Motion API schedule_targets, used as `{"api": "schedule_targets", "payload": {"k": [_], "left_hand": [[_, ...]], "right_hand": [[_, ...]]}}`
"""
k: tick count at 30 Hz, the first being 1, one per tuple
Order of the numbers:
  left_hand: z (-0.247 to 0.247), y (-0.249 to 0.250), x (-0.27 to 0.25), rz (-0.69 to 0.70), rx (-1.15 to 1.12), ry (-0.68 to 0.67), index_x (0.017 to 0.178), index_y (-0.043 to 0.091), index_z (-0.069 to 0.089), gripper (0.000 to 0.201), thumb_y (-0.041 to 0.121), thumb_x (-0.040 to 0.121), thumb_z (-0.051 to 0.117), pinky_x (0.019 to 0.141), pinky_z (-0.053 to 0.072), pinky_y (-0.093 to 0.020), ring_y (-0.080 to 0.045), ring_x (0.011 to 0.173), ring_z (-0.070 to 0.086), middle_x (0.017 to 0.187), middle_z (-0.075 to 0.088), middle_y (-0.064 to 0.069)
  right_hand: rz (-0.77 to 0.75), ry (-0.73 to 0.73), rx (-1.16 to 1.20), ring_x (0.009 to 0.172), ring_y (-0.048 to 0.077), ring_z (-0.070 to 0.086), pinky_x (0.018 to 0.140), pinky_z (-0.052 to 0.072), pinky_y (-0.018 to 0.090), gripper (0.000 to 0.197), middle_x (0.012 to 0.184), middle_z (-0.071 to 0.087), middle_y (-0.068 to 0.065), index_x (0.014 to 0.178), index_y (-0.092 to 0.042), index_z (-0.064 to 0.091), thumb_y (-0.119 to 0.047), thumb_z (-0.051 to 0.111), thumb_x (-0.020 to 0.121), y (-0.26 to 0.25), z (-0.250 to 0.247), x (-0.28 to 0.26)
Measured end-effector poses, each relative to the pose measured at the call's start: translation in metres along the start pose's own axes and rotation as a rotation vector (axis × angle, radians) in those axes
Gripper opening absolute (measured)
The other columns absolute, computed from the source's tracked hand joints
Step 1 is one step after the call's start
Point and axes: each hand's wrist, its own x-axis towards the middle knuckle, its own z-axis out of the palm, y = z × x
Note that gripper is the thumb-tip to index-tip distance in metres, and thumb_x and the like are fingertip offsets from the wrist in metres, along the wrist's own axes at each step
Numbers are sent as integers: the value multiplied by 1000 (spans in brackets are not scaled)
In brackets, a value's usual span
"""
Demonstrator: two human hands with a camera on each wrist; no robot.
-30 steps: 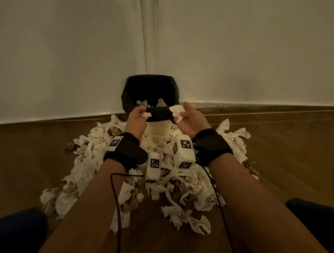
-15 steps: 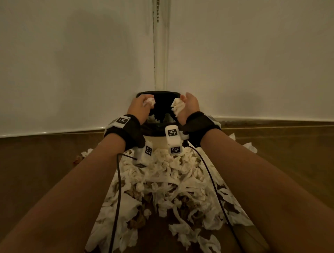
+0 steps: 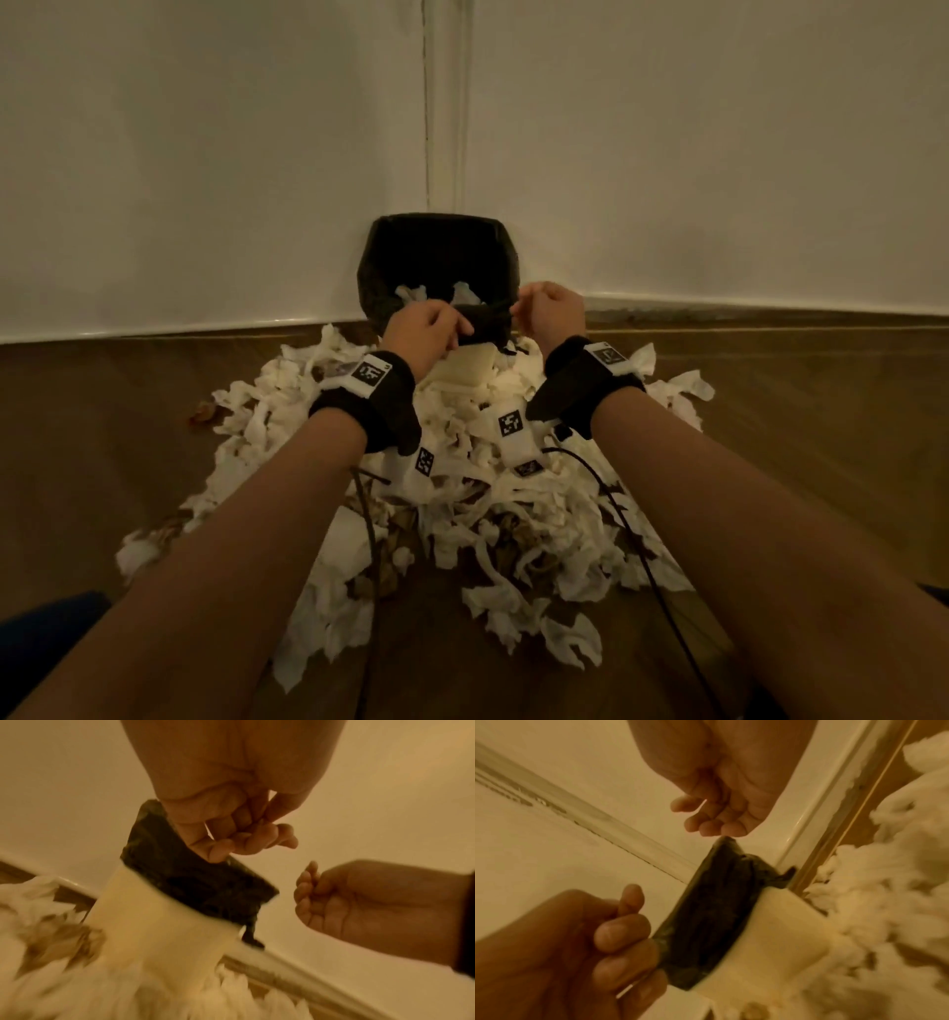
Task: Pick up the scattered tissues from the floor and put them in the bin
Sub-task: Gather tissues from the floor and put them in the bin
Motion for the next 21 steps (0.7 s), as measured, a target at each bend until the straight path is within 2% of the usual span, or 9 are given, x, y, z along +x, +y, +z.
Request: {"api": "schedule_targets", "payload": {"k": [3,5,6,8,10,12,16,19,21], "left_hand": [[30,-17,-20,-70,87,-161,78,21,61,29,11,94,39,63,44,-24,-12,62,56,64,59,2],[51,-29,-31,-103,173,-267,87,23,63,28,5,92,41,71,48,-25,-16,77,62,76,64,3],[61,-35,-36,-107,239,-328,92,22,65,30,3,90,42,76,48,-25,-18,88,63,87,66,1],[81,-47,-42,-96,386,-437,100,22,67,28,5,89,47,84,46,-26,-18,101,59,109,64,-1],[100,-58,-48,-58,531,-514,104,26,65,21,15,89,55,84,45,-28,-21,104,56,117,58,-4],[118,-67,-53,-23,670,-561,113,27,56,28,26,86,62,88,45,-34,-27,109,51,122,49,-7],[142,-82,-58,9,907,-577,133,24,33,63,35,82,67,87,46,-42,-33,114,47,129,42,-8],[152,-87,-56,-18,921,-624,137,23,31,57,26,87,60,91,47,-44,-31,115,50,132,46,-8],[155,-87,-52,-29,897,-619,134,19,40,44,18,91,54,96,44,-44,-29,115,52,130,50,-10]], "right_hand": [[49,-40,-175,45,11,50,39,38,14,38,58,55,6,62,-11,54,8,32,87,25,-24,-6],[107,-47,-262,47,12,49,38,37,14,33,62,58,4,69,-12,58,-2,37,92,42,-41,-10],[134,-46,-300,49,12,50,38,39,15,27,63,60,3,76,-11,60,-9,41,94,51,-49,-11],[184,-16,-367,53,12,53,48,45,20,18,64,62,1,91,-10,63,-18,48,94,69,-65,-16],[239,32,-438,58,14,55,63,50,30,20,68,65,1,97,-9,65,-23,51,92,87,-78,-21],[304,64,-468,65,18,57,72,49,35,24,73,65,1,101,-10,66,-25,49,93,102,-90,-29],[403,104,-496,82,23,62,81,51,37,27,79,65,2,102,-11,67,-24,44,96,125,-106,-46],[411,147,-574,92,27,62,86,51,38,30,95,69,9,105,-8,67,-24,44,94,137,-113,-56],[396,180,-657,89,25,59,80,49,33,28,103,67,11,103,-8,64,-25,44,93,143,-116,-61]]}}
